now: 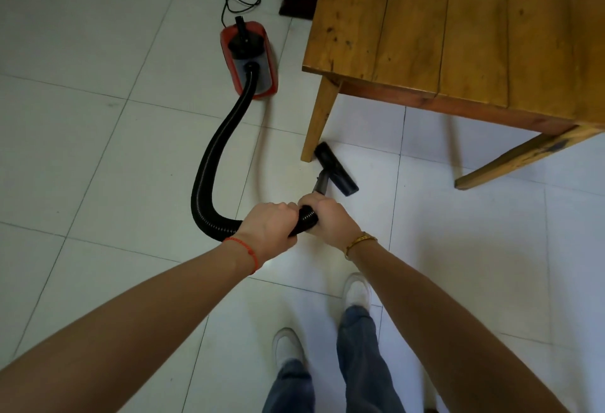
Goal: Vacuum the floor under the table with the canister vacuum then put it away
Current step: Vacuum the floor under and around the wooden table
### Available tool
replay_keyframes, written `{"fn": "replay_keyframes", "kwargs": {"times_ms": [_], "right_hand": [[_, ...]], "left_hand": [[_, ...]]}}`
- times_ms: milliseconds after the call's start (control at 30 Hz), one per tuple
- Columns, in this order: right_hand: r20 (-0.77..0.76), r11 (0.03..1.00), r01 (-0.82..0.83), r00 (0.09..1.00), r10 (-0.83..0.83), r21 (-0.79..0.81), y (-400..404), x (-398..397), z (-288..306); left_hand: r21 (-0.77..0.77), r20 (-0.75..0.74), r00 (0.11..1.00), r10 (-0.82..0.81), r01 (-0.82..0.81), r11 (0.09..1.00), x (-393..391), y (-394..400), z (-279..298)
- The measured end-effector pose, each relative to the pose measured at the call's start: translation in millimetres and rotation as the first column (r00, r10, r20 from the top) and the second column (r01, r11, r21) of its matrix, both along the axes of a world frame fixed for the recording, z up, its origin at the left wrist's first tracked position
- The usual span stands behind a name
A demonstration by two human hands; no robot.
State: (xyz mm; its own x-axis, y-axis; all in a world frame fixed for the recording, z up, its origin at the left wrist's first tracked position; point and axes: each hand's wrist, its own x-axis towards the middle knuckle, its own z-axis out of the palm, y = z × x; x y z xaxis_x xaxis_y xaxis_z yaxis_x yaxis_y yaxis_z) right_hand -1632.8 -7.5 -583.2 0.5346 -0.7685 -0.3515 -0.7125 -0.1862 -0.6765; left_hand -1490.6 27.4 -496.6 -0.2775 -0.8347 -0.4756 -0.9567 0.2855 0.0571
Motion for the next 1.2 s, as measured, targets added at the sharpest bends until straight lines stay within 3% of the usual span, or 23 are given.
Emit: {"fn": "replay_keyframes", "kwargs": {"times_ms": [433, 1000, 1200], "right_hand": [[0.004, 0.977, 0.213, 0.977, -0.213, -0.001, 30, 19, 17], [-0.154, 0.849, 0.524, 0.835, -0.529, -0.071, -55, -195, -10], [-0.169, 0.826, 0.560, 0.809, -0.563, -0.072, -70, -227, -13]], "left_hand": [[0.019, 0.088, 0.984, -0.155, 0.154, 0.988, 13, -1, 33], [0.002, -0.008, 0.930, -0.366, 0.366, 0.930, -201, -125, -18], [-0.007, -0.031, 0.903, -0.429, 0.429, 0.903, -233, -150, -23]]}}
